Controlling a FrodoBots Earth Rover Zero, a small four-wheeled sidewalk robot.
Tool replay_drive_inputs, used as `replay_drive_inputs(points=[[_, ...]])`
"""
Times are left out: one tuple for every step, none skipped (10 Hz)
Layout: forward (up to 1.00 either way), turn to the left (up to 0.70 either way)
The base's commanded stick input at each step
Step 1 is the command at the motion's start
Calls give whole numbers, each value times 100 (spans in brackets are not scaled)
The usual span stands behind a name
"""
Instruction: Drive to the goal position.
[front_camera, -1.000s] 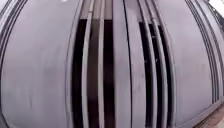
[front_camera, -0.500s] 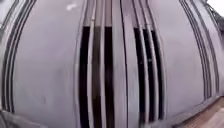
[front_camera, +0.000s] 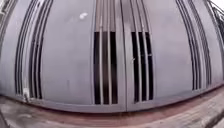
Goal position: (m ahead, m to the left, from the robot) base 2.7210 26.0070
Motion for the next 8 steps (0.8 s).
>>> replay_drive_inputs(points=[[0,0],[0,0],[0,0],[0,-19],[0,-45],[0,-45],[0,-45],[0,-45]])
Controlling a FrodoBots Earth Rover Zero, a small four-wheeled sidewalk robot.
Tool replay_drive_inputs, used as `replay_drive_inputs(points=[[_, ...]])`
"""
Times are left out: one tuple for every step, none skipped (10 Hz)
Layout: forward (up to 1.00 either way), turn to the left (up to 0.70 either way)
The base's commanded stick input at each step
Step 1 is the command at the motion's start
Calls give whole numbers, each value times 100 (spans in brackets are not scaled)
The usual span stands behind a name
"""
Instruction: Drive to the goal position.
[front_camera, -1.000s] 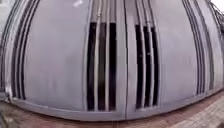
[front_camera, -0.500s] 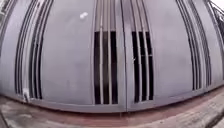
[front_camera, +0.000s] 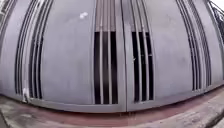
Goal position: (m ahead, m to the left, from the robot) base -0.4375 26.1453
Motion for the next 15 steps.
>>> replay_drive_inputs(points=[[0,-45],[0,-45],[0,-45],[0,-45],[0,-45],[0,0],[0,0],[0,0],[0,0],[0,0],[0,0],[0,0],[0,0],[0,25],[0,45]])
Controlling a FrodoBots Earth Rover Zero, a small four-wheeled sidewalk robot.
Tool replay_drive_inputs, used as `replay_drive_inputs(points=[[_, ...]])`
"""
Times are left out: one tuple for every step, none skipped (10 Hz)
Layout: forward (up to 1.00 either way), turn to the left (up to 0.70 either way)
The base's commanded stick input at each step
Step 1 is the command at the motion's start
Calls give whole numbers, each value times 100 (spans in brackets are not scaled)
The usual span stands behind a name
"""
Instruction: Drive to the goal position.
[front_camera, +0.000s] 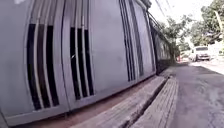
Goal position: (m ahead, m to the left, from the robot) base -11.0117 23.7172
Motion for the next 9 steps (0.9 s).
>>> replay_drive_inputs(points=[[0,45],[0,45],[0,45],[0,45],[0,45],[0,45],[0,45],[0,45],[0,45]])
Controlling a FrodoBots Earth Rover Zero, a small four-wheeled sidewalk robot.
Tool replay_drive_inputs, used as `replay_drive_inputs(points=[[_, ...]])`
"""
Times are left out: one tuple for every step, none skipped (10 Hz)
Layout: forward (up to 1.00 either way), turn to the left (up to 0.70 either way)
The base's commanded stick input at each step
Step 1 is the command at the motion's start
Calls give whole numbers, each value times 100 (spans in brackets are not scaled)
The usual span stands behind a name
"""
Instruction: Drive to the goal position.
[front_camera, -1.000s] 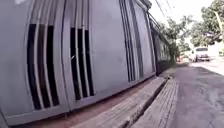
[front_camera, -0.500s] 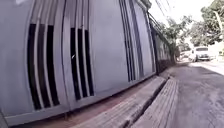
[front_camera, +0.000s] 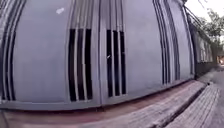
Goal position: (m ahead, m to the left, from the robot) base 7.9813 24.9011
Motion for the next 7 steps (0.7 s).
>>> replay_drive_inputs(points=[[0,45],[0,45],[0,45],[0,45],[0,45],[0,45],[0,45]])
